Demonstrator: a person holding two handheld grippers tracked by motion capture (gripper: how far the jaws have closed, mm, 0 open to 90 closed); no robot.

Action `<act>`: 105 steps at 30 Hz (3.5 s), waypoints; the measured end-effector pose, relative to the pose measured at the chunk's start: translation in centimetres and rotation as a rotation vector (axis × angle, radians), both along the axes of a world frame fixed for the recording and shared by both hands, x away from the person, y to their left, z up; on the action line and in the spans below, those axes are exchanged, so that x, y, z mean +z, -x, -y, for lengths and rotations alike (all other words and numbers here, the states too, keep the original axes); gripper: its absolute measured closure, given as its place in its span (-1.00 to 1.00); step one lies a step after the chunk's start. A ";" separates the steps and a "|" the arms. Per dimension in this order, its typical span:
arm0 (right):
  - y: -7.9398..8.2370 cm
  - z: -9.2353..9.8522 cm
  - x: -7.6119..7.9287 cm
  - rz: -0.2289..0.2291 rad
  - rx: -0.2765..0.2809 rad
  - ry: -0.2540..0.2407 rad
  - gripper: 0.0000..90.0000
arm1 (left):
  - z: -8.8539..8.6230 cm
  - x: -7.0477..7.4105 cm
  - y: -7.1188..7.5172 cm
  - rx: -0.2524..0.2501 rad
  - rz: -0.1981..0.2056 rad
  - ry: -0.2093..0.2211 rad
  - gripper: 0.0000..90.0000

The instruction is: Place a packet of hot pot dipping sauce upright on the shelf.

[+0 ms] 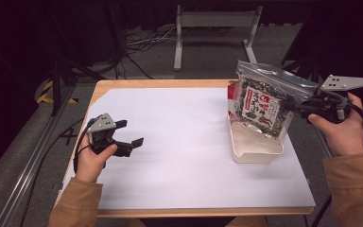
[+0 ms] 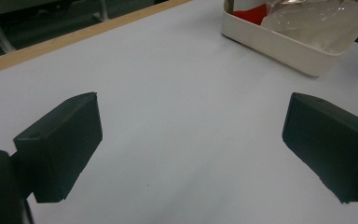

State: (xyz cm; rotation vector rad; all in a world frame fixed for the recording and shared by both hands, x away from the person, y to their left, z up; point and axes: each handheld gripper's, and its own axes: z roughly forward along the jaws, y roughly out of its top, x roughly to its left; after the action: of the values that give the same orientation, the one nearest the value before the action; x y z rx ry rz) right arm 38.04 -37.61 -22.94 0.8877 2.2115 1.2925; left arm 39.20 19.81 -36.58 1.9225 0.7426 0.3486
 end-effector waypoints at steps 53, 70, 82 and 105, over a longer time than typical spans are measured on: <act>-1.6 -0.6 -5.7 -0.107 -0.057 0.070 0.68 | -0.9 -0.3 1.1 0.027 -0.019 -0.013 -0.90; -1.6 1.1 -8.0 -0.097 -0.087 -0.042 0.62 | -1.1 -1.5 2.3 0.032 -0.035 -0.036 -0.92; -0.5 1.4 -7.7 -0.012 -0.135 -0.122 -0.18 | -1.7 -2.6 3.5 0.031 -0.030 -0.029 -0.92; 6.4 -2.2 -7.8 0.110 -0.046 -0.068 -0.29 | -2.0 -2.8 6.1 -0.023 0.000 0.021 -0.91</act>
State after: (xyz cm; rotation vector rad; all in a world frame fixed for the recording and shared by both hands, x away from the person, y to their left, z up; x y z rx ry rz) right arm 31.63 -35.42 -30.69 0.8655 2.0628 1.3681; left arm 33.08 21.79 -39.34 1.9098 0.7206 0.3256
